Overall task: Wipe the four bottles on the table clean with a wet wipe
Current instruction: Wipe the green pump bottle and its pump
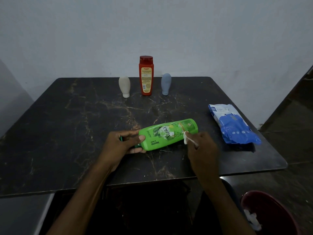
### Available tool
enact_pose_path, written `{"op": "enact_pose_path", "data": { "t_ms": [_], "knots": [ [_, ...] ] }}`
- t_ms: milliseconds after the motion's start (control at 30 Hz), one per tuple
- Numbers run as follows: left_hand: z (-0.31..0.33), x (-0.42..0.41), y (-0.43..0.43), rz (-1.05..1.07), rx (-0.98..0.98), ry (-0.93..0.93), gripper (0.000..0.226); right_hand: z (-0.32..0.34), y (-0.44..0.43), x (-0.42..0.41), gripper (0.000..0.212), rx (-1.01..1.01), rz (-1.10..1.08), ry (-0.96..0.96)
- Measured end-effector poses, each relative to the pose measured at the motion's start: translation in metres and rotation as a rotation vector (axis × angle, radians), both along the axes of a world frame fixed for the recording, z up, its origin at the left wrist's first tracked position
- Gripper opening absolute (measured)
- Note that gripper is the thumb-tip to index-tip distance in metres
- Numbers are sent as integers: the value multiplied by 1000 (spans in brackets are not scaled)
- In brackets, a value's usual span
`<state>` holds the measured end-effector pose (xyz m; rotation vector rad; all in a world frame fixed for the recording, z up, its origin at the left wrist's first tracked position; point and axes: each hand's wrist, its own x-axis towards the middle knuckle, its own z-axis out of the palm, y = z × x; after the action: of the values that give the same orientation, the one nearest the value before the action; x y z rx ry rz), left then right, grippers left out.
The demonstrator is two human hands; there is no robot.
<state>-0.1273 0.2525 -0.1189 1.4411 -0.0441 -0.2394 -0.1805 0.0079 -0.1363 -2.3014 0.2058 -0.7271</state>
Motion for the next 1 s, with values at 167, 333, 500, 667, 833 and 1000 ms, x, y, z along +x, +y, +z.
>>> {"op": "enact_pose_path", "data": {
  "t_ms": [167,333,500,667,833,1000],
  "knots": [
    [3,-4,-3,10,24,-36,30,10,37,-11,26,60,147,-37],
    [5,-8,-4,35,39,-63,26,4,96,-18,18,-26,289,-138],
    [5,-9,-3,50,49,-90,23,4,99,-14,14,-29,356,-165],
    [3,-7,-4,32,31,-69,26,6,56,-7,10,161,258,-39],
    [2,-6,-2,17,24,-62,32,7,-17,7,5,168,13,-28],
    [2,-6,-1,15,38,-69,32,12,-26,12,9,205,-22,-25]
  ]
}}
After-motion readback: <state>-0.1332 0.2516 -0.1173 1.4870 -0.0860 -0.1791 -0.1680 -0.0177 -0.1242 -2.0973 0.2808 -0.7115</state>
